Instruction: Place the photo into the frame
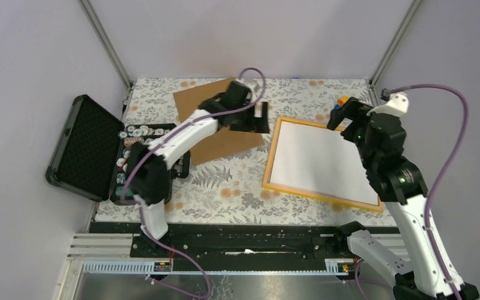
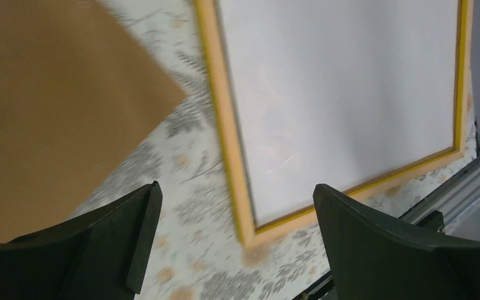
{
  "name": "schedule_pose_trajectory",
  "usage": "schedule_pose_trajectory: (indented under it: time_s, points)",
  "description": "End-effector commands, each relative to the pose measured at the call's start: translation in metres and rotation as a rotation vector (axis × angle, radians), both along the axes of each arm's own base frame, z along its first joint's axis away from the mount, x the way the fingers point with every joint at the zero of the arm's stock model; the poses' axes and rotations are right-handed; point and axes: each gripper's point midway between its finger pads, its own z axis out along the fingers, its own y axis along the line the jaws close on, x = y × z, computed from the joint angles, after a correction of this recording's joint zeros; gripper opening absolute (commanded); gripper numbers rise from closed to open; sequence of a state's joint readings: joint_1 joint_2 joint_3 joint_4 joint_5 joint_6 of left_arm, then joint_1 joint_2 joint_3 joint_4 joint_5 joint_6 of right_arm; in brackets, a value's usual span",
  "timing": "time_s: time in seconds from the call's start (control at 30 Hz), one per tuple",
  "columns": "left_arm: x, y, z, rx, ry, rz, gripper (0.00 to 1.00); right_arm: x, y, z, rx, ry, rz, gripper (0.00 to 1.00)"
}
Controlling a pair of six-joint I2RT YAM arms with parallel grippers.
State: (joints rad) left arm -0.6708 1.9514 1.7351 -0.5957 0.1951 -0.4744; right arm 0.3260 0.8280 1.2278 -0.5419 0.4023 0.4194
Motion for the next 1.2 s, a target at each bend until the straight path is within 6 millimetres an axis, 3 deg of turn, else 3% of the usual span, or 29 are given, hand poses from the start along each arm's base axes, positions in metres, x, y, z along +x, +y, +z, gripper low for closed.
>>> schedule_pose_trajectory:
  time_s: [0.0,0.07,0.17,0.27,0.4,0.5,0.63,0.67,0.77,0.93,1.17]
  points:
    - [0.013,0.098,0.027,0.070,-0.095,0.177,0.99,0.031,0.036,-0.026,0.037,0.042,0.131,1.00]
    - [0.014,0.125,0.030,0.053,-0.098,0.239,0.99,0.048,0.060,-0.041,0.076,0.087,0.215,1.00]
    - [0.021,0.161,0.026,0.032,-0.077,0.356,0.99,0.072,0.112,-0.070,0.159,0.167,0.426,1.00]
    - [0.029,0.190,0.007,-0.014,-0.009,0.466,0.99,0.094,0.155,-0.098,0.249,0.264,0.583,1.00]
    - [0.036,0.214,-0.029,-0.160,0.155,0.582,0.99,0.119,0.198,-0.140,0.317,0.420,0.716,1.00]
    - [0.041,0.220,-0.050,-0.148,0.220,0.622,0.99,0.136,0.219,-0.166,0.321,0.508,0.759,0.99]
    - [0.040,0.237,-0.077,-0.046,0.257,0.701,0.99,0.152,0.236,-0.214,0.331,0.659,0.774,1.00]
    - [0.039,0.240,-0.083,-0.023,0.263,0.710,0.99,0.155,0.238,-0.217,0.321,0.671,0.775,1.00]
    - [0.038,0.244,-0.097,0.041,0.259,0.706,0.99,0.165,0.242,-0.249,0.292,0.746,0.756,1.00]
    - [0.031,0.247,-0.112,0.140,0.245,0.729,0.99,0.179,0.242,-0.277,0.272,0.790,0.708,1.00]
    - [0.016,0.243,-0.135,0.143,0.320,0.738,0.99,0.181,0.247,-0.316,0.284,0.868,0.689,0.96]
